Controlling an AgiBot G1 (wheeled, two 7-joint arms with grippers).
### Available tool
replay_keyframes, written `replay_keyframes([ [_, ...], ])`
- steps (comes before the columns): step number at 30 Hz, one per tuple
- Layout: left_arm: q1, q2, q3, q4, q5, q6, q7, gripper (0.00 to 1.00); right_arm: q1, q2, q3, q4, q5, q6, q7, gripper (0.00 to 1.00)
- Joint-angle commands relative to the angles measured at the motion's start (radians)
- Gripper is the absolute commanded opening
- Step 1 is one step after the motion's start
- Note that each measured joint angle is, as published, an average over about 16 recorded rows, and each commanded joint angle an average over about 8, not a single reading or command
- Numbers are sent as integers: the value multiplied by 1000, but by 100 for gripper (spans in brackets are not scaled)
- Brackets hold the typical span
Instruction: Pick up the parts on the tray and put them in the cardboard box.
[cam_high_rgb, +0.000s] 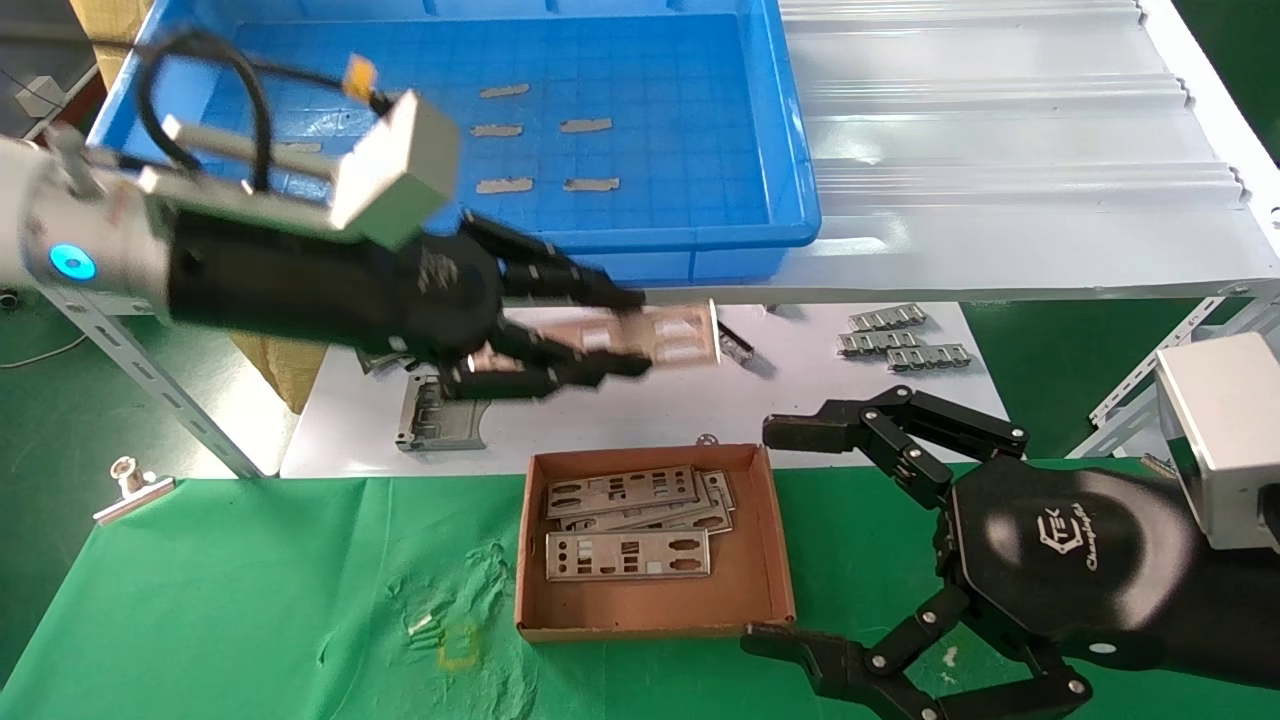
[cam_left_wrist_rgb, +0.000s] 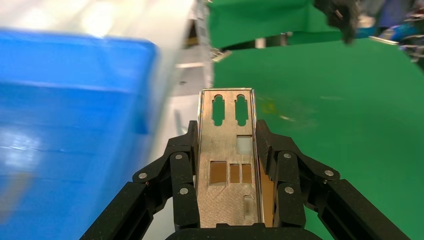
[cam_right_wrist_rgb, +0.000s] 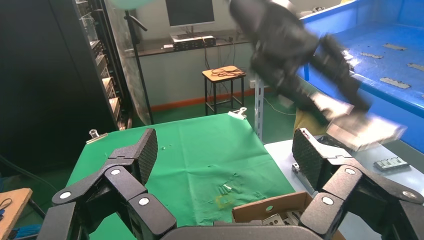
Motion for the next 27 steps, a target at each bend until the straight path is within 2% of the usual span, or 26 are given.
replay_keyframes([
  [1,36,-8,32,-47,-37,-1,-27,0,0,0,0,0,0,0,0,100],
  [8,126,63,84,61,-21,-79,96,0,0,0,0,0,0,0,0,100],
  [18,219,182,94,253,5,-252,290,1,0,0,0,0,0,0,0,100],
  [19,224,192,95,266,7,-273,301,6,0,0,0,0,0,0,0,100],
  [26,258,239,94,300,8,-436,358,92,0,0,0,0,0,0,0,100],
  [27,264,242,94,296,6,-455,361,99,0,0,0,0,0,0,0,100],
])
